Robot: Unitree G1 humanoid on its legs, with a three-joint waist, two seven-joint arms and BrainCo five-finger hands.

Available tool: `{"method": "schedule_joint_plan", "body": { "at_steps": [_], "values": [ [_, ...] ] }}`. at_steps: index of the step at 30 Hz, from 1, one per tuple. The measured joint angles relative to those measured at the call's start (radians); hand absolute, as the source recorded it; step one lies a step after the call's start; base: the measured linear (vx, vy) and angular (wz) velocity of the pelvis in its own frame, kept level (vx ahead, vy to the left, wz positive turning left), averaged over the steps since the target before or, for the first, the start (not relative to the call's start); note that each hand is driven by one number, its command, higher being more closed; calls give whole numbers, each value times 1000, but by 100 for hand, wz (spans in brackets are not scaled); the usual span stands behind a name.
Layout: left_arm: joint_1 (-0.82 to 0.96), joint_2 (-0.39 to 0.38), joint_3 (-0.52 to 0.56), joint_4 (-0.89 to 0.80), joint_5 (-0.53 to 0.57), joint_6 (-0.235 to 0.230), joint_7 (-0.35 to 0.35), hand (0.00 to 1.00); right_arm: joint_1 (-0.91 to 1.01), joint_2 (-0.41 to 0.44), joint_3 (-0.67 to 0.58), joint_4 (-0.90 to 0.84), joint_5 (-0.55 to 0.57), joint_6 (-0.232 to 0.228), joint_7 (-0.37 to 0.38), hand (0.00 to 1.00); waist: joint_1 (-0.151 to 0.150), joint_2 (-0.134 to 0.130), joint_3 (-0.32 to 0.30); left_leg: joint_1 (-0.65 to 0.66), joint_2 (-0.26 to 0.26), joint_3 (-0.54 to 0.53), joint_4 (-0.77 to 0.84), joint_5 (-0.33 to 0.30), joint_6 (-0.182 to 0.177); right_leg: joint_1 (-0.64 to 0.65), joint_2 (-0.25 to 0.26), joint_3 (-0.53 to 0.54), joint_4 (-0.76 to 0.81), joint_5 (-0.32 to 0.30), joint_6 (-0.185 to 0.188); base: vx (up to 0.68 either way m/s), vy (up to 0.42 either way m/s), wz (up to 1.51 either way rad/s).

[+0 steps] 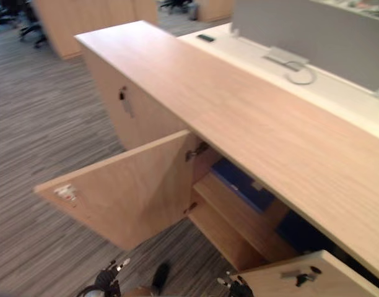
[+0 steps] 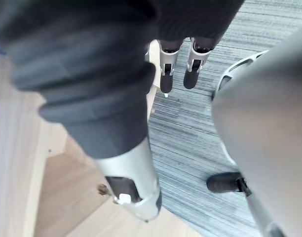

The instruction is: Walk over to the cabinet, pick up the folder, carry it to the office cabinet, place the folder inside the office cabinet, then close the office cabinet door

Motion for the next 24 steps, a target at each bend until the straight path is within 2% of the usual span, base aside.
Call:
{"method": "schedule_joint_plan", "body": {
  "at_steps": [1,2,3,4,5,6,7,8,9,10,11,12,13,14,16,18,20,24],
  "values": [
    [22,-2,-1,-2,-16,-3,0,0,0,-16,-19,3,0,0,0,0,0,20,-7,11,75,102,92,-75,-19,-11,-18,0,34,-1,2,47,139,3],
    [27,-5,-10,0,-18,-3,-1,0,-1,-29,-20,4,0,0,0,0,-3,36,-15,10,84,99,79,-85,-34,-26,-20,1,54,-5,7,57,223,-1],
    [34,-7,-17,2,-23,-4,-6,0,-12,-40,-30,14,2,0,2,0,-1,58,-19,16,67,90,36,-90,-41,-56,-24,8,77,-17,24,14,222,20],
    [33,2,-23,10,-25,-5,-13,0,-19,-46,-65,38,3,1,8,0,-16,53,-18,22,24,75,-49,-39,-32,-74,-39,7,79,-17,23,3,195,55],
    [36,7,-17,13,-30,-5,-23,0,-10,-53,-116,65,3,3,12,0,-42,31,-23,54,-7,96,-154,-35,-45,-74,-56,-9,43,-6,3,-33,120,77],
    [36,11,-2,16,-38,-4,-26,0,-6,-48,-142,73,4,4,12,0,-45,16,-19,47,-1,167,-133,-77,-51,-59,-85,-27,14,20,25,2,116,53],
    [32,21,28,18,-45,-5,-35,0,-2,-53,-187,82,5,8,11,0,-42,12,-16,-7,42,190,50,-116,-11,-70,-123,-31,20,42,49,40,155,16],
    [42,37,46,34,-36,-4,-40,0,8,-64,-216,82,5,9,11,0,-53,19,-20,-21,127,186,190,-125,-30,-64,-148,-30,23,53,67,77,166,-4],
    [47,43,52,45,-32,-3,-41,0,16,-77,-215,80,6,9,12,0,-62,28,-25,-19,173,177,231,-121,-39,-66,-155,-29,26,58,75,108,237,-7],
    [54,47,61,53,-25,-3,-41,0,27,-90,-214,78,8,9,12,0,-67,43,-32,-17,223,146,243,-98,-55,-69,-165,-24,28,64,87,133,385,4],
    [56,46,69,62,-19,-3,-41,0,42,-128,-235,80,9,10,13,0,-59,87,-49,-1,246,45,117,14,-96,-105,-192,-19,48,75,118,125,456,12],
    [54,47,72,63,-20,-4,-42,0,41,-129,-254,85,12,11,13,0,-61,81,-47,4,204,33,84,3,-97,-129,-218,-18,53,78,117,65,528,63],
    [43,50,74,62,-20,-4,-41,0,33,-135,-258,102,23,11,16,0,-82,79,-44,-14,165,19,29,4,-97,-149,-219,-21,58,65,136,-3,322,67],
    [37,56,78,62,-20,-3,-41,0,31,-136,-260,106,27,12,18,0,-83,76,-42,-15,154,18,6,3,-98,-156,-221,-30,58,71,125,-32,284,68],
    [35,55,132,62,-20,2,-41,0,13,-133,-263,94,46,9,24,0,-75,99,-24,6,137,60,-46,-33,-151,-173,-250,-28,76,112,115,-38,205,16],
    [34,67,141,62,-21,2,-41,0,-7,-120,-263,96,47,9,31,0,-68,106,-20,29,137,100,-84,-41,-168,-192,-251,-14,71,145,113,-82,176,-32],
    [32,81,143,64,-20,4,-40,0,-11,-112,-263,99,62,7,31,0,-67,109,-30,38,146,123,-119,-30,-173,-200,-227,-1,7,184,114,-120,57,-54],
    [-45,132,179,61,-20,8,-30,0,36,-101,-251,101,87,8,31,0,-86,114,-41,58,198,140,-234,51,-208,-198,-136,0,-93,204,126,-71,-87,-26]
  ]
}}
